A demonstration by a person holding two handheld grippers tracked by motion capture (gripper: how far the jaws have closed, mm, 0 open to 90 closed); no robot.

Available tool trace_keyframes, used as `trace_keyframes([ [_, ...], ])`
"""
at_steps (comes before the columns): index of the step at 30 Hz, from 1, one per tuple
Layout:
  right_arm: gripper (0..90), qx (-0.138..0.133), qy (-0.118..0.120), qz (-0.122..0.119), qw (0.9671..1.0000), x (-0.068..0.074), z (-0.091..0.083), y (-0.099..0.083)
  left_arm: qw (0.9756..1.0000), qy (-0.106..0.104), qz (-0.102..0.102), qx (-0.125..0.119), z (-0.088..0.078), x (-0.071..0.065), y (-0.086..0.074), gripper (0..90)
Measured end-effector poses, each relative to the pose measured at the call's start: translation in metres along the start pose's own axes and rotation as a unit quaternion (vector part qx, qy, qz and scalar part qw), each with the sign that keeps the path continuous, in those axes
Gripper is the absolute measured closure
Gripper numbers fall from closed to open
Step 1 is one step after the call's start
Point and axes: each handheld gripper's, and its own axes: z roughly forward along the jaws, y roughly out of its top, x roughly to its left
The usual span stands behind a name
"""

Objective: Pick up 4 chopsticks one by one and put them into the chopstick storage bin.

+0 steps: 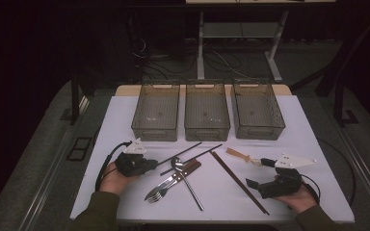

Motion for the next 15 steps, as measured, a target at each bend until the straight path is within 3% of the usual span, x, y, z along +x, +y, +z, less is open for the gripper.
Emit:
trace_keyframes([
  [15, 2.2, -0.001, -0.002, -0.001, 1.0, 0.0, -0.001, 0.0, 0.9997, -0.003, -0.002, -0.025, -0.027, -0.005, -0.002, 85.3],
])
